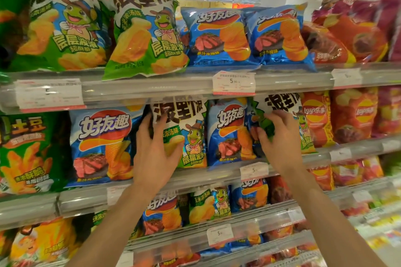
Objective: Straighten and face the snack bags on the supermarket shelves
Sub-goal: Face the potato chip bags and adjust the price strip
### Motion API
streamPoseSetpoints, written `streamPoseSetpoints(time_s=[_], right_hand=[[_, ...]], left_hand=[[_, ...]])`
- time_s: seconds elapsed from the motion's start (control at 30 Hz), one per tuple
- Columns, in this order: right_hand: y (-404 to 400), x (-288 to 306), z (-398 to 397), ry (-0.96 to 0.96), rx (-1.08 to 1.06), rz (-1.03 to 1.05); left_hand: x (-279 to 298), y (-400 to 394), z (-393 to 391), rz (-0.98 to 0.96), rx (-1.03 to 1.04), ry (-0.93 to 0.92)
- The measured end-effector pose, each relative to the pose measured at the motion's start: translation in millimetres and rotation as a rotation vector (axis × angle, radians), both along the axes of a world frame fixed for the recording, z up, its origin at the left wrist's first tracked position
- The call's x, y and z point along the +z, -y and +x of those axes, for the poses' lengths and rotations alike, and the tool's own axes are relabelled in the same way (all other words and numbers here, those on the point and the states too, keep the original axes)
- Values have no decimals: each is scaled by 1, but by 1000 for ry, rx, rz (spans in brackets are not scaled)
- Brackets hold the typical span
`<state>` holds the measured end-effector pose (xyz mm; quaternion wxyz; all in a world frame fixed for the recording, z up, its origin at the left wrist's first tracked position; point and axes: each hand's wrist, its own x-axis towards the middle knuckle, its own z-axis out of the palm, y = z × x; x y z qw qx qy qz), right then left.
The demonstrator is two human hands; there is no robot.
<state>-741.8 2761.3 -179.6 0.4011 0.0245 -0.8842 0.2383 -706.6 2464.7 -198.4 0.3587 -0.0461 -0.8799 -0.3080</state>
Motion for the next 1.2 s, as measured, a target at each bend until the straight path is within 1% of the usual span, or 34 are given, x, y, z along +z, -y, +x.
streamPoseSetpoints(time_s=[0.07,0.1,0.2,0.27,0.43,0.57,0.7,0.77,0.8,0.87,0.9,0.97,1.03,1.13,1.2], right_hand=[[-8,-3,-1,-63,-104,8],[-12,-5,-2,-41,-146,-7],[-22,-14,-8,197,-204,-67],[-25,-21,-10,237,-193,-58],[-35,-5,-10,202,-109,-128],[-33,9,1,163,-13,-174],[-27,8,20,181,105,-232],[-21,7,32,190,136,-294],[-18,7,39,184,154,-319],[-9,4,53,175,197,-339],[-4,2,60,182,221,-349],[6,-1,72,218,277,-388],[14,-3,82,260,345,-447],[18,-3,91,283,427,-530],[17,-3,94,271,449,-529]], left_hand=[[1,-5,-1,-38,10,-32],[1,-7,-2,-47,14,-44],[0,-11,-2,-65,36,-75],[-1,-12,-2,-78,39,-106],[-1,-14,-2,-105,45,-179],[0,-11,-1,-116,43,-187],[0,-19,3,-37,-139,-98],[1,-30,6,43,-224,-31],[2,-37,7,114,-286,26],[6,-55,10,287,-453,211],[9,-66,12,377,-540,310],[13,-88,13,526,-663,447],[16,-104,15,631,-703,504],[18,-108,16,669,-654,497],[20,-107,20,687,-619,514]])
